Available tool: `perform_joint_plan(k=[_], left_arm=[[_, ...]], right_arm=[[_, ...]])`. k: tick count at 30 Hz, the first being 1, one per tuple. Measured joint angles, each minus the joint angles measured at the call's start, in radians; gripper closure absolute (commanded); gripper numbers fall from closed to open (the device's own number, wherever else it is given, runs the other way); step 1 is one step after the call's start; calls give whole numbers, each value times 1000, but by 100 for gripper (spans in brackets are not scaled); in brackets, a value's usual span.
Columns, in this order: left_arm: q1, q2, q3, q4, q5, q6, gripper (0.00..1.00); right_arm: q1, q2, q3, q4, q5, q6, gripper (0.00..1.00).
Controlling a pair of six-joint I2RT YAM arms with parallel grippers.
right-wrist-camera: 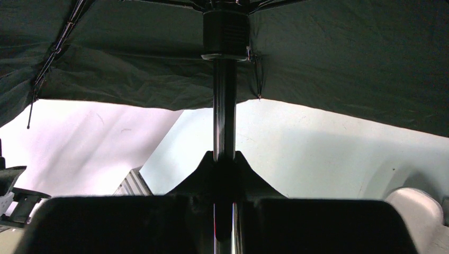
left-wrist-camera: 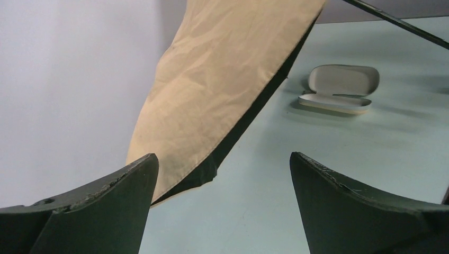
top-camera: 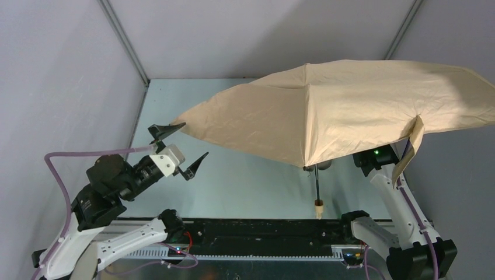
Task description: Open the umbrella
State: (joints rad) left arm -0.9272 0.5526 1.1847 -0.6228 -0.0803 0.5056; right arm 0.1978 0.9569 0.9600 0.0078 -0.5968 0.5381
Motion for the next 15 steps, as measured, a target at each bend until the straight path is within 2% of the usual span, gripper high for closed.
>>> perform_joint_plan(k=[2,8,10,11,15], left_arm=[[0,6,0,11,-24,0,0],[0,19,-17,103,-80,19,24],[0,31,-17,133,-93,26,36],[0,38,-17,144,-101,29,47],[0,68,-17,164,-124,48,76]], right_arm=[[0,0,0,0,-2,0,100],[0,-2,0,0,-10,0,100],[-1,-3,0,0,-13,0,100],[-1,-3,0,0,-14,0,100],[-1,-6,0,-4,-13,-3,100]])
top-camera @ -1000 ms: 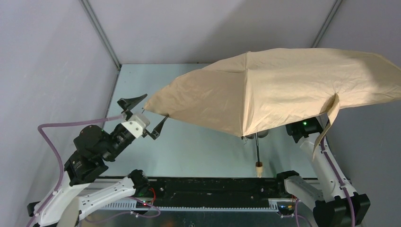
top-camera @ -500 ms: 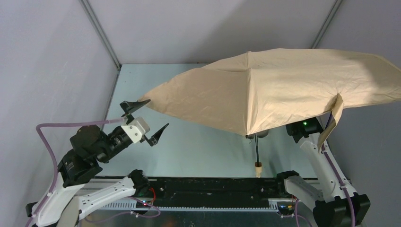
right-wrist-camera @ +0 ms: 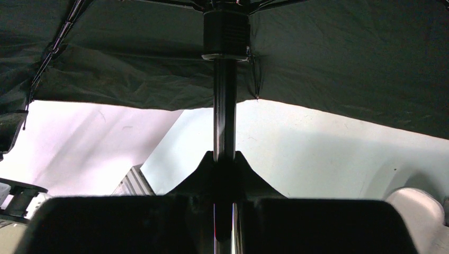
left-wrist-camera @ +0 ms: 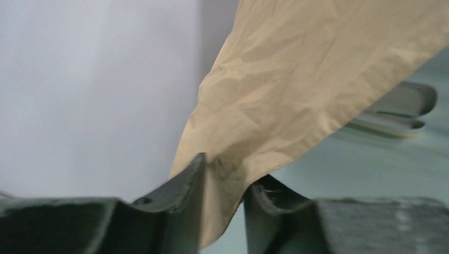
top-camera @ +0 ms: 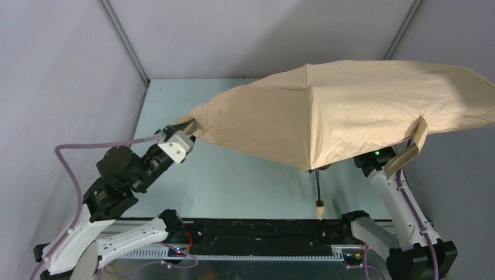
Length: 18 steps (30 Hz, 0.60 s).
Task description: Open the umbrella
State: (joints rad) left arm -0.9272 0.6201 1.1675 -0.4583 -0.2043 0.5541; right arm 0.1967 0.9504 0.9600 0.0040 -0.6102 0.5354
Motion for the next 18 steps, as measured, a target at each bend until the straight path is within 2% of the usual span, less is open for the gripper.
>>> perform_joint_plan(k=[2,4,9,18], left_arm=[[0,10,0,9,-9,1,90],[0,10,-2,19,-22,6,98],[0,-32,-26,49,-52,2,100],[0,-134,-114,45,-138,-16,100]], right_arm=[[0,-1,0,-3,1,-5,100],[0,-3,0,-12,8,-13,100],[0,-15,0,-42,62,-40,100],[5,-70,0,-103,248,-112,100]])
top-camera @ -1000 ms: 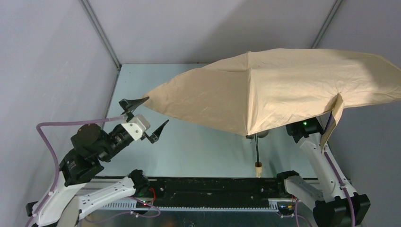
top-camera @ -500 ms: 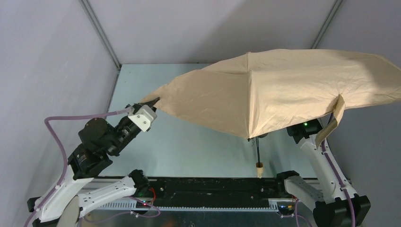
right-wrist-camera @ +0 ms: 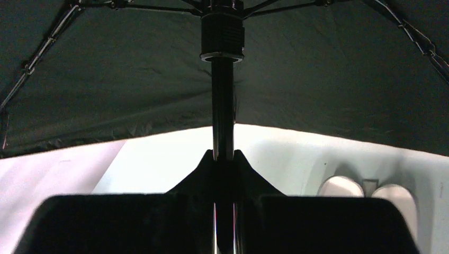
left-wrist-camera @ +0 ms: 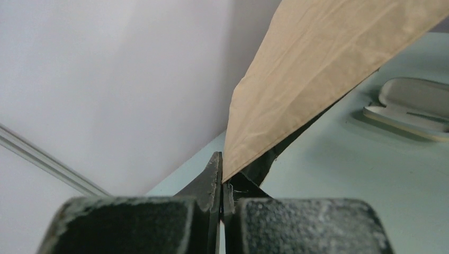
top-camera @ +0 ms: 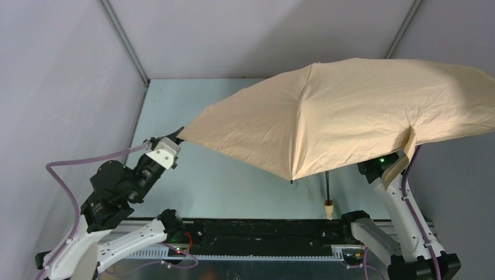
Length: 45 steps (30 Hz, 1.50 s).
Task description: Open the umbrella
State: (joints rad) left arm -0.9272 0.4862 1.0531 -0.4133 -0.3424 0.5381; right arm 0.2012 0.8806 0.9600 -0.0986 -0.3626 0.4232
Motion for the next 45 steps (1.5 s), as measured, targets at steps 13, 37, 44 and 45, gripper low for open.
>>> perform_joint_plan(k=[13,37,44,45], left_arm=[[-2,-39,-53,-14,-50,-53,100],[-2,-38,-177,53,-200,-191,100],[-2,-98,-195,51,-207,-225,94],[-2,-115,-198,52,-210,-230,87]], right_arm=[[158,-36,-83,161,346,-105,100],[404,341,-243,908,759,-299,100],[444,462,-243,1078,764,-309,100],[452,487,-241,1098,764,-312,100]])
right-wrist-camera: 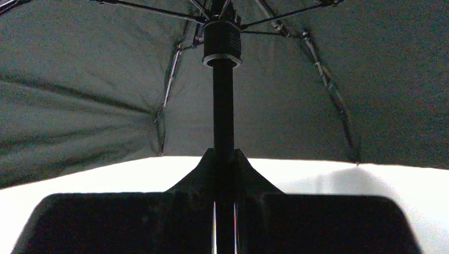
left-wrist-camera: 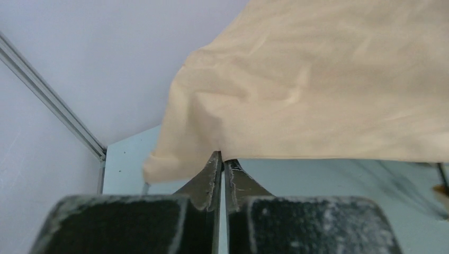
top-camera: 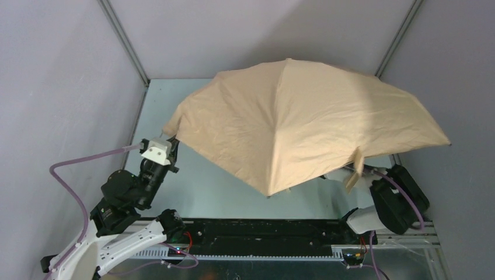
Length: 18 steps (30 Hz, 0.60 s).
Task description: Open the umbrella
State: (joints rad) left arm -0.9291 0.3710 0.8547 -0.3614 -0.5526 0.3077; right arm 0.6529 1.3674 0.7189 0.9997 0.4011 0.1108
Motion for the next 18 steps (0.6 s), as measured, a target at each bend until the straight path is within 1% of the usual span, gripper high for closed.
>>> perform_joint_plan(k=[1,2,3,4,5,6,7,8,9,12,13,14,15,16,17,18], left_arm=[[0,-16,-5,0,-3,-5,83],[0,-34,-10,-2,-3,-13,75],[0,-46,-14,-6,-3,-16,63],[0,-65,-22,-14,-3,-24,54],[0,-81,-27,-27,-2,-28,35],[0,-96,-32,-39,-1,-36,26],[0,-110,-36,-53,5,-42,11],[0,-122,-39,-66,12,-50,6],[0,-137,-43,-82,30,-58,2],[0,-180,-52,-117,98,-76,1],[0,-190,-55,-123,118,-82,0],[0,-194,-56,-127,131,-88,0],[0,-195,-56,-130,143,-98,0],[0,-193,-56,-132,145,-108,0],[0,-190,-56,-135,145,-116,0],[0,-185,-56,-135,140,-124,0]], right_arm=[[11,34,6,30,1,-4,100],[20,72,18,51,2,-10,100],[26,105,31,69,2,-15,100],[34,149,50,87,3,-20,100],[40,190,70,103,3,-27,100],[43,221,84,113,3,-34,100],[49,255,100,129,4,-42,100],[53,287,114,138,3,-48,100],[56,314,126,149,3,-56,100],[55,352,137,179,0,-64,100],[53,355,138,185,-4,-64,97],[51,356,140,187,-10,-64,89],[48,356,140,187,-18,-64,85],[45,356,141,186,-24,-64,76],[43,356,141,184,-31,-64,72],[42,356,142,182,-37,-64,63]])
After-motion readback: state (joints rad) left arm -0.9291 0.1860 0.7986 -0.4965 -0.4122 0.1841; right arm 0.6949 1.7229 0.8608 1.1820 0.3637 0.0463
